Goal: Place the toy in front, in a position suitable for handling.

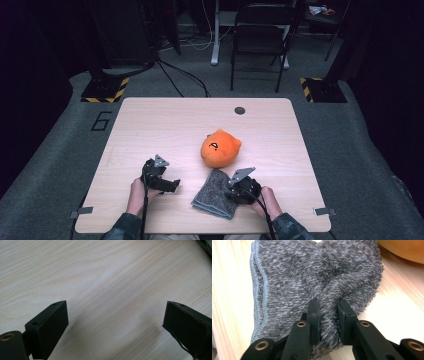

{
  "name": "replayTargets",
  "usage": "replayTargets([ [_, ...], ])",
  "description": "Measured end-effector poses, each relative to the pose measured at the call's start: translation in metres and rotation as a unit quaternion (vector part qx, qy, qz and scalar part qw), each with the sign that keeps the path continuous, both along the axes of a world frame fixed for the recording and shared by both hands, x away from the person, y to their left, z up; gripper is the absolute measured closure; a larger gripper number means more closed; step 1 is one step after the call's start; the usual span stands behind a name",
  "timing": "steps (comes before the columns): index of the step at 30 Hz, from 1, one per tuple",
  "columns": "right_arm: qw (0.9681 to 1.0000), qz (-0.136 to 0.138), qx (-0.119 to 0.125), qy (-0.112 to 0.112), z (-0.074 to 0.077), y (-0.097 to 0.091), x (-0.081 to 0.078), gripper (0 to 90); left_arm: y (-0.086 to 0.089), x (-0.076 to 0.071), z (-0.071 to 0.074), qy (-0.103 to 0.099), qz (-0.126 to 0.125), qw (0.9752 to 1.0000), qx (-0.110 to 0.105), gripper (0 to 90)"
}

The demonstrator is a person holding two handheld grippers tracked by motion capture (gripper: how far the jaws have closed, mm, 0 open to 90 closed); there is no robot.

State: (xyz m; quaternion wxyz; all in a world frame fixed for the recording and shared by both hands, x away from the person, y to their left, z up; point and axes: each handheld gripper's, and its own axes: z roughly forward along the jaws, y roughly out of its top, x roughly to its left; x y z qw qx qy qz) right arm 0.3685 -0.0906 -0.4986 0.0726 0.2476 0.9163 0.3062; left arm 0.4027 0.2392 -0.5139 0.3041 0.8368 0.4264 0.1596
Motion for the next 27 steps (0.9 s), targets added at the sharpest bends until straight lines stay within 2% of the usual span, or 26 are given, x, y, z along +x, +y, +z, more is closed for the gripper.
replayTargets([
  [7, 0.9999, -0.012, -0.001, -0.003, 0.005, -0.014, 0.000, 74.8, 0.000, 0.000, 0.000, 0.003, 0.000, 1.0000, -0.003, 5.8],
  [13, 0.9994, -0.035, -0.004, -0.005, 0.009, -0.030, 0.003, 74.7, 0.001, -0.001, 0.000, 0.000, 0.002, 1.0000, -0.004, 5.8],
  [16, 0.9979, -0.064, -0.001, -0.004, 0.012, -0.043, 0.005, 74.7, 0.001, -0.001, 0.000, 0.002, 0.002, 1.0000, -0.007, 5.8],
  [19, 0.9973, -0.073, 0.003, -0.007, 0.014, -0.049, 0.006, 74.8, 0.001, -0.001, 0.000, 0.001, 0.003, 1.0000, -0.005, 5.8],
  [27, 0.9944, -0.106, -0.005, -0.007, 0.016, -0.073, 0.010, 74.7, 0.001, 0.000, 0.000, 0.003, -0.001, 1.0000, -0.004, 5.8],
])
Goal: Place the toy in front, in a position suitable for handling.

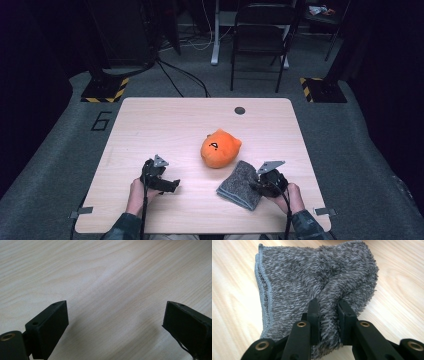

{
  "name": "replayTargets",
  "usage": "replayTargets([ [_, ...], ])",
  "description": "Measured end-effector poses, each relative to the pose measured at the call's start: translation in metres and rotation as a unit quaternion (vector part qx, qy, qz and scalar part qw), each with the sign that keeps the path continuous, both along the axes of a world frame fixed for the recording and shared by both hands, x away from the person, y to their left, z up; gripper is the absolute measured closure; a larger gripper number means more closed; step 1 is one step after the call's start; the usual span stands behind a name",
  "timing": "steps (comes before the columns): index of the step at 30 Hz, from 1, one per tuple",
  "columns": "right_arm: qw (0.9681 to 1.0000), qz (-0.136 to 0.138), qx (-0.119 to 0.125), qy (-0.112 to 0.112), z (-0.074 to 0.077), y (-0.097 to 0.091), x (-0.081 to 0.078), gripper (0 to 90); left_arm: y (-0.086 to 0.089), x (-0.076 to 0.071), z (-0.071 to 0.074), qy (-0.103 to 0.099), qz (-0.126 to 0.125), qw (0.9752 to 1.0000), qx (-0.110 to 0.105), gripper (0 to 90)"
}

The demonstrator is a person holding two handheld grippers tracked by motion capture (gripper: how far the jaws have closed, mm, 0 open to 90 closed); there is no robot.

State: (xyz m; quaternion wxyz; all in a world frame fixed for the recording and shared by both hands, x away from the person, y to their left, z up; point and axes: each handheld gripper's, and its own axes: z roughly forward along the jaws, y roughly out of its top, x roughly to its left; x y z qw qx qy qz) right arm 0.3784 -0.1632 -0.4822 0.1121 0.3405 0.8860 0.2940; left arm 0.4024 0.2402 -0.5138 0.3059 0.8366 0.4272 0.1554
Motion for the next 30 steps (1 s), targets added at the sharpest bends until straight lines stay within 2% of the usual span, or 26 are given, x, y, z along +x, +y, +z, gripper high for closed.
replayTargets([
  [10, 0.9991, -0.042, 0.003, -0.007, 0.003, -0.022, 0.006, 74.7, 0.000, 0.000, 0.000, 0.001, 0.000, 1.0000, 0.002, 5.8],
  [11, 0.9989, -0.047, 0.003, -0.010, 0.004, -0.025, 0.007, 74.7, 0.000, 0.000, 0.000, 0.002, 0.000, 1.0000, 0.000, 5.8],
  [12, 0.9977, -0.066, 0.009, -0.012, 0.005, -0.031, 0.007, 74.7, 0.000, 0.000, 0.000, 0.000, 0.001, 1.0000, -0.002, 5.7],
  [15, 0.9967, -0.078, 0.012, -0.018, 0.005, -0.037, 0.009, 74.7, 0.000, 0.000, -0.001, -0.001, 0.002, 1.0000, -0.002, 5.7],
  [18, 0.9933, -0.112, 0.017, -0.024, 0.007, -0.048, 0.013, 74.6, 0.000, 0.001, -0.001, -0.002, 0.005, 1.0000, 0.000, 5.5],
  [20, 0.9923, -0.120, 0.019, -0.024, 0.007, -0.050, 0.014, 74.6, 0.000, 0.001, -0.001, -0.003, 0.003, 1.0000, 0.004, 5.5],
  [23, 0.9886, -0.146, 0.021, -0.030, 0.008, -0.057, 0.017, 74.5, 0.000, 0.001, -0.002, -0.003, 0.006, 1.0000, 0.001, 5.3],
  [24, 0.9865, -0.160, 0.021, -0.028, 0.009, -0.060, 0.018, 74.5, 0.000, 0.001, -0.002, -0.003, 0.004, 1.0000, 0.004, 5.3],
  [26, 0.9842, -0.172, 0.022, -0.033, 0.008, -0.064, 0.021, 74.4, 0.001, 0.001, -0.002, -0.003, 0.004, 1.0000, 0.003, 5.3],
  [27, 0.9842, -0.172, 0.022, -0.033, 0.008, -0.064, 0.021, 74.4, 0.001, 0.001, -0.002, -0.003, 0.004, 1.0000, 0.003, 5.3],
  [28, 0.9824, -0.183, 0.022, -0.031, 0.008, -0.065, 0.022, 74.4, 0.001, 0.001, -0.002, -0.003, 0.004, 1.0000, 0.003, 5.3],
  [29, 0.9803, -0.193, 0.016, -0.039, 0.008, -0.068, 0.025, 74.2, 0.000, 0.001, -0.002, -0.004, 0.008, 1.0000, 0.001, 5.3],
  [30, 0.9803, -0.193, 0.016, -0.039, 0.008, -0.068, 0.025, 74.2, 0.000, 0.001, -0.002, -0.004, 0.008, 1.0000, 0.001, 5.3],
])
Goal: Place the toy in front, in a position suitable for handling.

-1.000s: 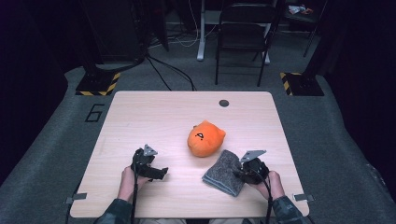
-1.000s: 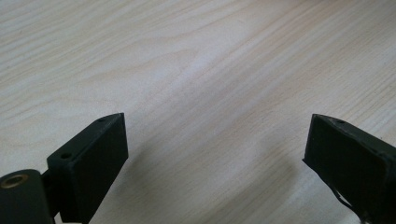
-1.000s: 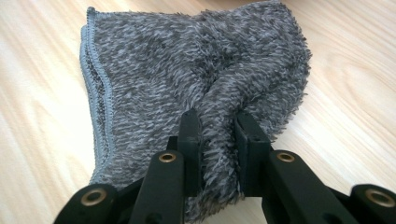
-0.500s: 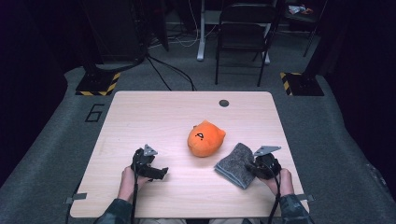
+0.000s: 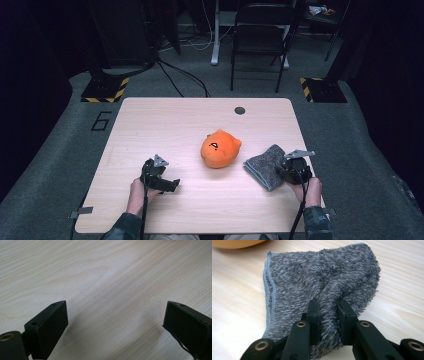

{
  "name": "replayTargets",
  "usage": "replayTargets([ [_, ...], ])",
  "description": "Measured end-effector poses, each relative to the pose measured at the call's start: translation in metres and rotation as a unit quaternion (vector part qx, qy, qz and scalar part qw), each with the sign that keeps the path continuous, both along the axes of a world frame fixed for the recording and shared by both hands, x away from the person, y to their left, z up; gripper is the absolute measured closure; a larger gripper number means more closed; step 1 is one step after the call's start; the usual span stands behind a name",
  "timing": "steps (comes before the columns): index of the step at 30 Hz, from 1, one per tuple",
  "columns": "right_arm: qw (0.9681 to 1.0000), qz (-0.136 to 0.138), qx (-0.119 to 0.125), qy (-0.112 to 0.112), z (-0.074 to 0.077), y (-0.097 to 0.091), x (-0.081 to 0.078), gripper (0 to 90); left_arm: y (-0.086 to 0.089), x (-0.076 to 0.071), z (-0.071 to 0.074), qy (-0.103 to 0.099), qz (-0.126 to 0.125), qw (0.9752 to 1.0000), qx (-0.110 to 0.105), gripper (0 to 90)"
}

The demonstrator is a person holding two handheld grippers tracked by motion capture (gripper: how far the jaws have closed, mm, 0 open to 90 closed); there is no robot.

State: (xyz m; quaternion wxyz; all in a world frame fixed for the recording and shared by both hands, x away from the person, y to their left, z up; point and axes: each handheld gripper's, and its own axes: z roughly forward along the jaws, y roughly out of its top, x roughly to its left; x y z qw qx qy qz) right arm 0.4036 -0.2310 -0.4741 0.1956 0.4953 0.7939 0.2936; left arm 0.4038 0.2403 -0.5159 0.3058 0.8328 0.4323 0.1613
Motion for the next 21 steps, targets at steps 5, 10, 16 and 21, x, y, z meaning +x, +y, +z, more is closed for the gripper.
replayTargets([
  [5, 0.9992, -0.039, 0.000, -0.001, -0.001, -0.007, 0.009, 73.7, 0.000, 0.000, 0.000, 0.000, 0.001, 1.0000, 0.001, 5.3],
  [10, 0.9980, -0.063, 0.004, 0.001, -0.003, -0.013, 0.015, 73.5, 0.001, 0.000, 0.000, 0.003, 0.001, 1.0000, -0.001, 5.3],
  [16, 0.9965, -0.081, 0.005, 0.017, -0.011, -0.018, 0.021, 70.1, 0.001, 0.000, 0.001, 0.000, 0.003, 1.0000, 0.000, 5.4],
  [21, 0.9956, -0.088, -0.006, 0.033, -0.017, -0.018, 0.024, 47.0, 0.001, 0.000, 0.001, -0.001, 0.002, 1.0000, 0.001, 5.4],
])
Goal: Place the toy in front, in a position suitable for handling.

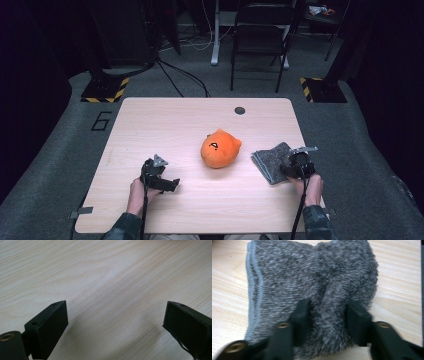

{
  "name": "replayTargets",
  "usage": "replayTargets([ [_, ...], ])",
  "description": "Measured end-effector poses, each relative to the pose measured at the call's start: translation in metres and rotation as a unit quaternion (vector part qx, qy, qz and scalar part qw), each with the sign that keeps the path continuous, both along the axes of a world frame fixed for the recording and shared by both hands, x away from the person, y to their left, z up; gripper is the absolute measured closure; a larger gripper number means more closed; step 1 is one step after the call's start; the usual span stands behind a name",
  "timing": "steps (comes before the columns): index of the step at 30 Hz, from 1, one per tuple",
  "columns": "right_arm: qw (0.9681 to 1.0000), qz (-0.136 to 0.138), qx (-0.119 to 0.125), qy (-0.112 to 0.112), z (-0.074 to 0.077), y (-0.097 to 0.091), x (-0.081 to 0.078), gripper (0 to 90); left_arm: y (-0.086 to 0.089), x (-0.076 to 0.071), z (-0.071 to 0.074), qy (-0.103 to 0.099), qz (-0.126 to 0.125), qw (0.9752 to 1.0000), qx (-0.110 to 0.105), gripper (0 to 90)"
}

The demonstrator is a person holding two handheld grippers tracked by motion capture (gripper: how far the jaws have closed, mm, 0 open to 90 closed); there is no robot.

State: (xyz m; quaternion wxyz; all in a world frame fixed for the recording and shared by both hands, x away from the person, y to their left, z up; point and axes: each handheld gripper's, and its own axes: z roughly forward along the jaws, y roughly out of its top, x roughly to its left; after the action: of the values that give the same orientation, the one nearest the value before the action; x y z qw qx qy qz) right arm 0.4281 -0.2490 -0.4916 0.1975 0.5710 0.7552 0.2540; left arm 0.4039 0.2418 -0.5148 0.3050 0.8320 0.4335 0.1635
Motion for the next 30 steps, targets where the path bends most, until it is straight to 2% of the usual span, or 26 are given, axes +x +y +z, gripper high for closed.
replayTargets([
  [1, 1.0000, 0.000, -0.001, -0.006, 0.002, -0.001, 0.000, 41.9, 0.000, 0.000, 0.000, 0.000, 0.000, 1.0000, -0.001, 5.4],
  [2, 0.9998, -0.011, 0.011, -0.010, 0.007, 0.000, -0.002, 31.0, 0.000, 0.000, 0.000, -0.001, 0.001, 1.0000, -0.001, 5.4],
  [3, 0.9997, -0.008, 0.013, -0.019, 0.010, 0.000, -0.003, 27.2, 0.000, 0.000, 0.000, 0.002, 0.001, 1.0000, -0.005, 5.4],
  [7, 0.9989, 0.008, 0.037, -0.026, 0.019, 0.008, -0.006, 17.3, 0.000, 0.000, -0.001, 0.003, 0.004, 1.0000, -0.008, 5.4],
  [14, 0.9970, 0.041, 0.056, -0.035, 0.030, 0.027, -0.005, 14.6, 0.000, 0.001, -0.001, 0.007, 0.002, 1.0000, -0.006, 5.2],
  [17, 0.9949, 0.064, 0.067, -0.038, 0.036, 0.042, -0.002, 13.8, 0.000, 0.000, 0.000, -0.002, 0.009, 0.9999, -0.008, 5.1],
  [19, 0.9944, 0.071, 0.067, -0.040, 0.037, 0.045, -0.001, 13.7, 0.000, 0.000, -0.001, 0.000, 0.010, 0.9999, -0.010, 5.1],
  [21, 0.9931, 0.085, 0.068, -0.042, 0.039, 0.055, 0.002, 12.6, 0.000, 0.000, -0.001, -0.001, 0.010, 0.9999, -0.010, 5.0],
  [23, 0.9931, 0.084, 0.072, -0.038, 0.040, 0.059, 0.002, 12.2, 0.001, 0.001, 0.000, -0.002, 0.007, 1.0000, -0.004, 5.0],
  [24, 0.9919, 0.099, 0.067, -0.043, 0.040, 0.066, 0.005, 10.7, 0.001, 0.001, -0.001, 0.000, 0.005, 1.0000, -0.005, 5.0],
  [25, 0.9919, 0.099, 0.067, -0.043, 0.040, 0.066, 0.005, 10.7, 0.001, 0.001, -0.001, 0.000, 0.005, 1.0000, -0.005, 5.0],
  [27, 0.9906, 0.105, 0.079, -0.038, 0.041, 0.078, 0.008, 9.9, 0.001, 0.001, -0.001, 0.001, 0.004, 1.0000, -0.005, 5.0],
  [30, 0.9886, 0.124, 0.076, -0.039, 0.043, 0.089, 0.012, 10.2, 0.000, 0.001, 0.000, -0.001, 0.005, 1.0000, -0.005, 5.0],
])
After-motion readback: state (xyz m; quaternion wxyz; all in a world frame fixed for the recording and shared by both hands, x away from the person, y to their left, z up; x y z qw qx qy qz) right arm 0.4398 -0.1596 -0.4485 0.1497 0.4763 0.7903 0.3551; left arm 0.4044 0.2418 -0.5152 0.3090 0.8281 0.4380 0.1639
